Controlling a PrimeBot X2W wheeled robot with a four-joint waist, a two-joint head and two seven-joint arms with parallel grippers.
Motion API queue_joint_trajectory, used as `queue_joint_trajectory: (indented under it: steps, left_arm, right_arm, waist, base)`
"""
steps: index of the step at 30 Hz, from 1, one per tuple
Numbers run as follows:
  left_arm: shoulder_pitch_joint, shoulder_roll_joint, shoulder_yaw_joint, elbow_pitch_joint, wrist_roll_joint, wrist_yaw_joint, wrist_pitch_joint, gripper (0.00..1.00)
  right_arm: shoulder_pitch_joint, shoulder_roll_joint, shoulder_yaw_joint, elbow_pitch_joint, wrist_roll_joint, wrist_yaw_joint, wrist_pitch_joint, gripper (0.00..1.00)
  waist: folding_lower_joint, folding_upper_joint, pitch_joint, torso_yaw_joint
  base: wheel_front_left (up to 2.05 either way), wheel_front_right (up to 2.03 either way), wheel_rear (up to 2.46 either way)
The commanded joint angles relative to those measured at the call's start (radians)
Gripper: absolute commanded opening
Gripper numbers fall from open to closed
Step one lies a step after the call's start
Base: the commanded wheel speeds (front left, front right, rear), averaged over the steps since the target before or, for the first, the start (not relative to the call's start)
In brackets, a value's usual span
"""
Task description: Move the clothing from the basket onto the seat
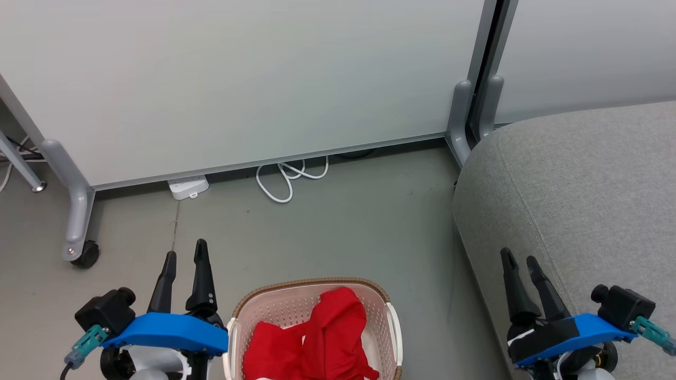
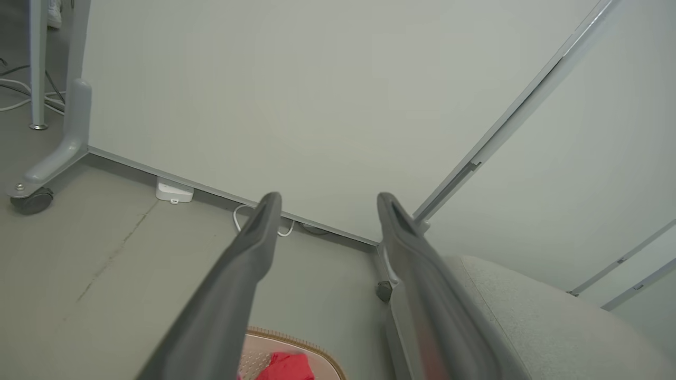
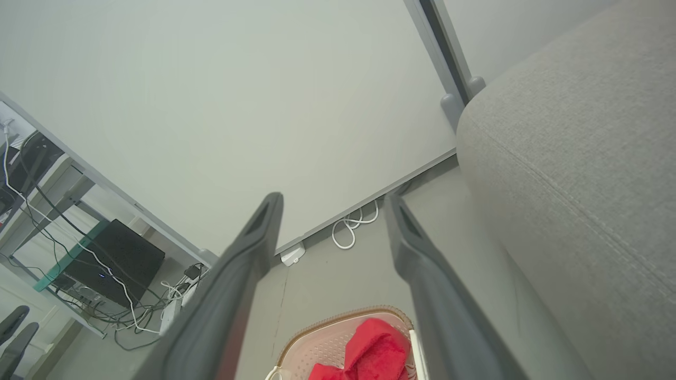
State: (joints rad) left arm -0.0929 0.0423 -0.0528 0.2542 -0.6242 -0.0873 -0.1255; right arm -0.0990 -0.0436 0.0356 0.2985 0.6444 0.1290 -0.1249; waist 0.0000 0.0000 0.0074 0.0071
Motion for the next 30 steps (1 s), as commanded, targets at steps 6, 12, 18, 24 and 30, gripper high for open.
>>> queue_joint_trajectory:
  steps: [6,12,18,24,30]
  left_arm:
    - [-0.027,0.008,-0.015,0.003,0.088,0.003,-0.022,1.00]
    - [-0.027,0.008,-0.023,0.011,0.154,0.006,-0.038,1.00]
    - [-0.030,0.009,-0.036,0.017,0.221,0.006,-0.055,1.00]
    - [-0.031,0.009,-0.043,0.025,0.276,0.005,-0.068,1.00]
    - [-0.031,0.009,-0.049,0.036,0.326,0.002,-0.081,1.00]
  right_arm:
    - [-0.024,-0.008,0.010,0.006,-0.084,0.002,-0.022,1.00]
    - [-0.026,-0.008,0.013,0.009,-0.152,0.002,-0.039,1.00]
    - [-0.027,-0.008,0.019,0.014,-0.226,0.002,-0.055,1.00]
    - [-0.027,-0.009,0.021,0.025,-0.286,0.002,-0.069,1.00]
    - [-0.030,-0.009,0.023,0.038,-0.344,0.002,-0.083,1.00]
  waist:
    - [0.0000,0.0000,-0.002,0.001]
    - [0.0000,0.0000,-0.003,0.003]
    - [0.0000,0.0000,-0.004,0.005]
    - [0.0000,0.0000,-0.006,0.005]
    - [0.0000,0.0000,-0.006,0.005]
  base:
    - [0.00,0.00,0.00]
    - [0.00,0.00,0.00]
    - [0.00,0.00,0.00]
    - [0.00,0.00,0.00]
    - [0.00,0.00,0.00]
